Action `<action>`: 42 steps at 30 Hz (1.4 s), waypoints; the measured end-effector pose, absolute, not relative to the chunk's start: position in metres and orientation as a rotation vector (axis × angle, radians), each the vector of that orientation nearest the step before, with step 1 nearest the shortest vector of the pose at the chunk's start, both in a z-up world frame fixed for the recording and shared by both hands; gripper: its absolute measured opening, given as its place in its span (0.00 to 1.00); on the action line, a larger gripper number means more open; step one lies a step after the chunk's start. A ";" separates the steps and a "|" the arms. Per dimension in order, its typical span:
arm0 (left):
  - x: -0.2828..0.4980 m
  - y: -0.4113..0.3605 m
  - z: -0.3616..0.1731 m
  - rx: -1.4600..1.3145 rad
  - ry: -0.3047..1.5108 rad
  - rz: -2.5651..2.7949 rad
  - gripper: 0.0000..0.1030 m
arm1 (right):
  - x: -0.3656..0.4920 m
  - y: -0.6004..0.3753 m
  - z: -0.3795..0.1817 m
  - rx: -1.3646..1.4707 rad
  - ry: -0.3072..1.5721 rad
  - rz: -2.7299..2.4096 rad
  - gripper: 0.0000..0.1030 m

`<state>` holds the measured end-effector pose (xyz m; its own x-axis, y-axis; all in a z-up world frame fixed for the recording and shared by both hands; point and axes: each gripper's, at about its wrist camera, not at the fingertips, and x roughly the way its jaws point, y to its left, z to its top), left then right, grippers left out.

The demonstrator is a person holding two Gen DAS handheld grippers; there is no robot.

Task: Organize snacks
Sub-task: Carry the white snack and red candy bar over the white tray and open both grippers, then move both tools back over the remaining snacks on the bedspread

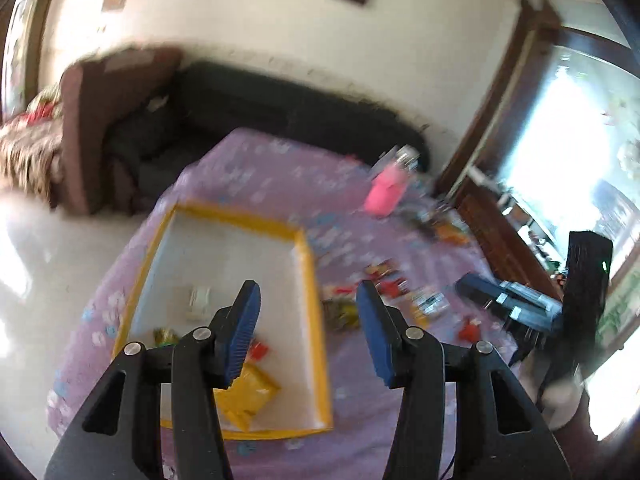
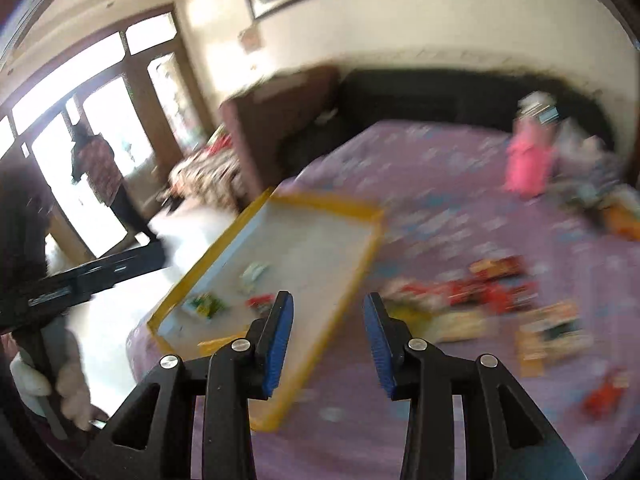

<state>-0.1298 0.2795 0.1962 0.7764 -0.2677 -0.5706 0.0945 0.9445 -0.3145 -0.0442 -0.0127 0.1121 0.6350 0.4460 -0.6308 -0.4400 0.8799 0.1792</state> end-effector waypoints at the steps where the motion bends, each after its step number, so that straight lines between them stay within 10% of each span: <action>1: -0.135 0.276 0.211 -0.249 0.630 -0.196 0.47 | -0.048 -0.032 0.132 0.010 0.689 0.470 0.37; 6: -0.162 0.261 0.316 -0.001 0.429 -0.042 0.49 | -0.079 -0.134 0.270 -0.002 0.453 0.229 0.38; 8: -0.169 0.265 0.359 0.043 0.362 0.014 0.65 | -0.091 -0.163 0.318 -0.003 0.383 0.148 0.42; 16: -0.158 0.295 0.438 0.034 0.237 0.130 0.88 | -0.119 -0.241 0.442 0.031 0.248 -0.122 0.74; 24: -0.099 0.259 0.320 -0.171 0.440 -0.129 0.88 | -0.034 -0.226 0.270 0.011 0.602 -0.009 0.72; 32: -0.090 0.175 0.187 -0.157 0.655 -0.308 0.88 | 0.080 -0.186 0.037 0.091 1.029 0.088 0.37; 42: -0.108 0.160 0.126 -0.052 0.728 -0.245 0.88 | 0.142 -0.168 -0.044 0.148 1.144 0.079 0.39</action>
